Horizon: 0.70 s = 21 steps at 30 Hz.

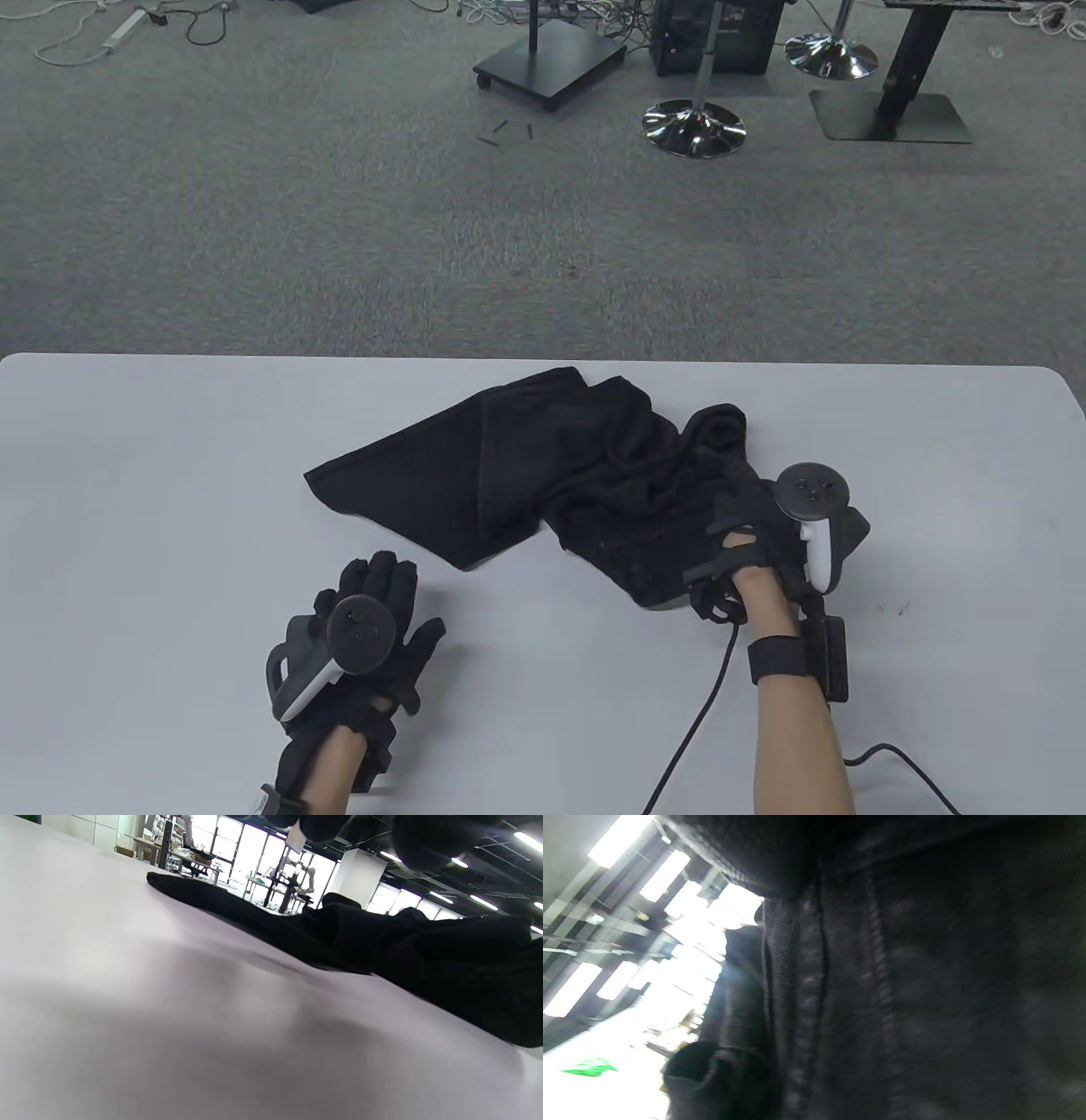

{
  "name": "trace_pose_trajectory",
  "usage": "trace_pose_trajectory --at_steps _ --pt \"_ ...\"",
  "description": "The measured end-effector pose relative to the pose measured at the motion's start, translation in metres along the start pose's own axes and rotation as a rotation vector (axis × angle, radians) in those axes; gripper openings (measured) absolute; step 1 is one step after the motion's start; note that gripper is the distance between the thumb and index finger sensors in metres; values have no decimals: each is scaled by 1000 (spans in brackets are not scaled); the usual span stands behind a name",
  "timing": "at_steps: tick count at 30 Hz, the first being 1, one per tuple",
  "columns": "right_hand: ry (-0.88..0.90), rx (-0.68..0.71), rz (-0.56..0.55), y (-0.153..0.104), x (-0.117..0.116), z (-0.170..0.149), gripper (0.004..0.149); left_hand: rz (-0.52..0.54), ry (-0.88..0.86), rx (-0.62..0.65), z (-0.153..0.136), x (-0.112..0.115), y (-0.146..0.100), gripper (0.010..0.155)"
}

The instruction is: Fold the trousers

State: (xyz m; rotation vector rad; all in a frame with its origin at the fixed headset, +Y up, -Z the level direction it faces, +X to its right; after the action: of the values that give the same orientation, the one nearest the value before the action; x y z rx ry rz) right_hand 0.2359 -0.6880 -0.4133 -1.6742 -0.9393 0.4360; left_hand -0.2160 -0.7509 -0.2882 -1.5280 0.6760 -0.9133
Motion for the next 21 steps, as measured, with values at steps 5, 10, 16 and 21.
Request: trace_pose_trajectory --at_steps 5,10,16,21 --pt "-80 351 -85 -38 16 68 44 16 -10 9 1 -3 -2 79" --pt "-311 751 -117 -97 -6 136 44 32 -32 3 -3 -6 -2 79" --pt "-384 906 39 -144 -65 167 45 49 -67 -10 -11 -9 -3 78" --pt "-286 851 393 -151 -112 163 49 57 -68 -15 -12 -11 -4 78"
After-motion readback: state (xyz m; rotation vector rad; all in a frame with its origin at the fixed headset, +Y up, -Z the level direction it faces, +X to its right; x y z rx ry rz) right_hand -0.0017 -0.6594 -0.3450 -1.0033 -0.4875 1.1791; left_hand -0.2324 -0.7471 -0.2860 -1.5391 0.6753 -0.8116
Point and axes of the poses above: the tracker on the back of each hand, its own z axis roughly to the thumb side, its own y axis roughly from the wrist to the fingertips, x = y × z, the point moved 1 cm from there along y, roughly from the wrist to the fingertips, and after that the axes turned 12 degrees about -y, right-handed, at the moved point
